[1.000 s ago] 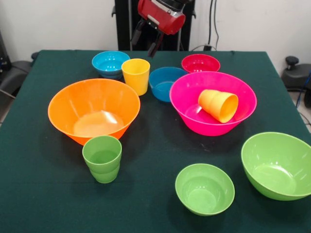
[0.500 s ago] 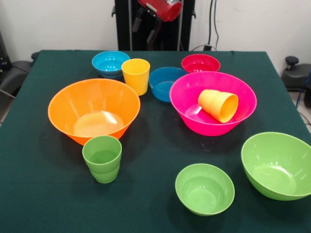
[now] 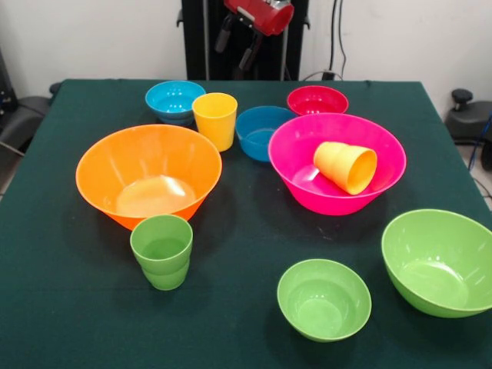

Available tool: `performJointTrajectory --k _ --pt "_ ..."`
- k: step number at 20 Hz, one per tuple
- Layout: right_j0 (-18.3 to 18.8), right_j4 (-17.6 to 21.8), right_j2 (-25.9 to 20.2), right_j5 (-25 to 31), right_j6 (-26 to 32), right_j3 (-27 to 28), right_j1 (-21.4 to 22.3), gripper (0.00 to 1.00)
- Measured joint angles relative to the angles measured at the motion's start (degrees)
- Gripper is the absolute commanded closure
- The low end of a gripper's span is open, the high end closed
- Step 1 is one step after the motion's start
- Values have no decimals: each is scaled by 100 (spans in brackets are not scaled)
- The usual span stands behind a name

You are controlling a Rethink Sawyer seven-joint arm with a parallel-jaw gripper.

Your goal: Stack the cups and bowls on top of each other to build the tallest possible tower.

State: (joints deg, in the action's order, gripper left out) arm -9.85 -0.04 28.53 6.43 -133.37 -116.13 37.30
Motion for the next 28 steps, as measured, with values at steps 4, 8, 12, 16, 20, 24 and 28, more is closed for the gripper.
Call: performJointTrajectory --k 4,8,12,16,20,24,28 --pt "-3 0 -33 -64 0 1 -6 0" --pt "3 1 -36 -339 0 0 -71 0" --pt "46 0 -36 -663 0 2 -141 0" --pt "206 9 -63 -1058 0 2 -281 0" --pt "427 36 -70 -1349 0 7 -421 0" --pt "598 52 -71 -1445 0 66 -575 0" --pt "614 51 -71 -1446 0 192 -721 0"
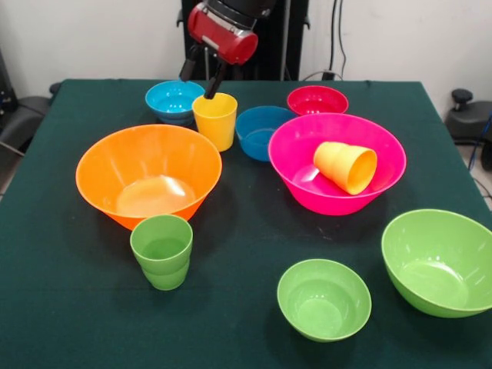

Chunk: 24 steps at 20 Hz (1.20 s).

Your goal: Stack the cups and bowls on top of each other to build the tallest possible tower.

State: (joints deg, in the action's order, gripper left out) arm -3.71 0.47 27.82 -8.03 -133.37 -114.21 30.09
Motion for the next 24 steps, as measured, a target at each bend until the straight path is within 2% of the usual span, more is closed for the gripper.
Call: performJointTrajectory --k 6,14,24 --pt "-189 -1 57 0 0 218 -177 0" --pt "-629 -155 247 1 0 532 -459 0" --pt "-721 -277 382 1 0 739 -731 0"
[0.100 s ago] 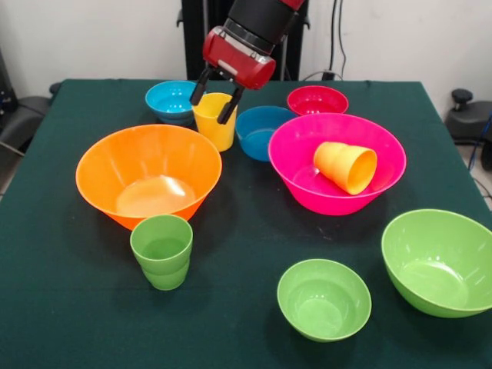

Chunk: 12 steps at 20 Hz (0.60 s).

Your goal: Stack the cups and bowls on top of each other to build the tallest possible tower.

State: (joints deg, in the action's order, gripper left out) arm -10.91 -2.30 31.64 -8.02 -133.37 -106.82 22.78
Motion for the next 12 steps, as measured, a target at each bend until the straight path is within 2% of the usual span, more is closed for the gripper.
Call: performJointTrajectory --k 12 --pt "-220 -243 150 65 0 89 -86 0"
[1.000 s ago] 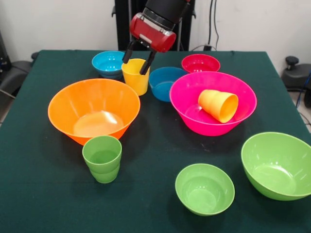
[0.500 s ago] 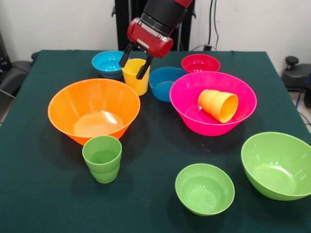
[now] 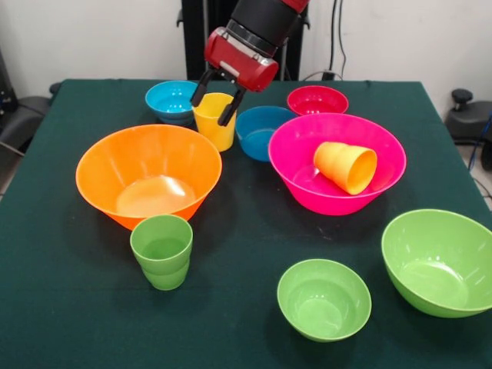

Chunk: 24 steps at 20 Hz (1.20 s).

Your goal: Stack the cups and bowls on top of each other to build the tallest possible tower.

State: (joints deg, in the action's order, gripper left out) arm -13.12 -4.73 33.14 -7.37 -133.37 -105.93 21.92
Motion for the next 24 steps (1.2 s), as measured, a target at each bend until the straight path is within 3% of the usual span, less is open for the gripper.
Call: performJointTrajectory --k 11,24 --pt "-466 -458 209 363 0 141 0 0" --pt "-424 -527 211 366 0 -127 179 0"
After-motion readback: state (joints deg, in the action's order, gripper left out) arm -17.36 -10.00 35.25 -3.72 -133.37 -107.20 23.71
